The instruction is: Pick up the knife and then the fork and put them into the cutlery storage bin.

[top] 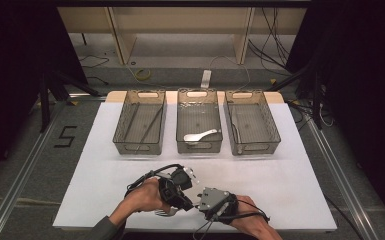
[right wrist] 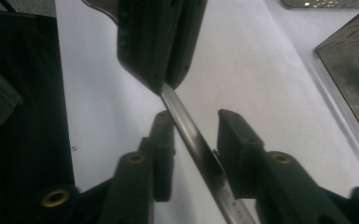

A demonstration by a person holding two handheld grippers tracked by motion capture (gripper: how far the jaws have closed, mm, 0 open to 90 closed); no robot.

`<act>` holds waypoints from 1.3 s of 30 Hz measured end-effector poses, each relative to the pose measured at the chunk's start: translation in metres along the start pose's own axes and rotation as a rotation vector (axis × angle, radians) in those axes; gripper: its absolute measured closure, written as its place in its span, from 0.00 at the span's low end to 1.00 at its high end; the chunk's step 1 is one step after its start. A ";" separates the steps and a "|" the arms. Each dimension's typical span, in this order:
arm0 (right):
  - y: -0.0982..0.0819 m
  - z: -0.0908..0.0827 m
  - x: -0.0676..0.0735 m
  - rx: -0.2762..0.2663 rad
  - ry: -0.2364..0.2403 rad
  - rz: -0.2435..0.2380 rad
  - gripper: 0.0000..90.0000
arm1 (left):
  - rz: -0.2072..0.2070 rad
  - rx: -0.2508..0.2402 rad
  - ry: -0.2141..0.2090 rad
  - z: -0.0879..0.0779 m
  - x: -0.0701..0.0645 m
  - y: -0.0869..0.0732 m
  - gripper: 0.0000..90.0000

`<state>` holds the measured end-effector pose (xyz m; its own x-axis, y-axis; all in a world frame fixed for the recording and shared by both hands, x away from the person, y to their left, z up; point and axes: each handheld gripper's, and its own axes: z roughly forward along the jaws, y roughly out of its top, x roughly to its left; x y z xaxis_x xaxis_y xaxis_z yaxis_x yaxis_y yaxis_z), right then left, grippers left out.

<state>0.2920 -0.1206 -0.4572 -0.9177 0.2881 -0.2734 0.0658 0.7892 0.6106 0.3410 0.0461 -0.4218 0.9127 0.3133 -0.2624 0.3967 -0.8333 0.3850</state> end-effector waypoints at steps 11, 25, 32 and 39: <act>0.001 0.000 0.009 0.052 0.018 -0.189 0.96 | 0.025 0.025 -0.006 0.005 0.000 0.000 0.91; -0.006 -0.003 0.002 0.078 0.005 -0.137 0.98 | -0.017 -0.203 0.099 -0.027 0.005 -0.003 0.47; -0.013 -0.006 -0.009 0.095 -0.030 -0.083 0.98 | -0.043 -0.310 0.181 -0.037 0.008 -0.010 0.32; -0.022 -0.010 -0.024 0.104 -0.085 -0.016 0.98 | -0.064 -0.419 0.233 -0.044 0.010 -0.018 0.26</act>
<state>0.3085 -0.1505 -0.4568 -0.8829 0.3161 -0.3472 0.0952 0.8446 0.5268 0.3477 0.0842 -0.3921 0.8640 0.4912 -0.1104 0.4141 -0.5686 0.7108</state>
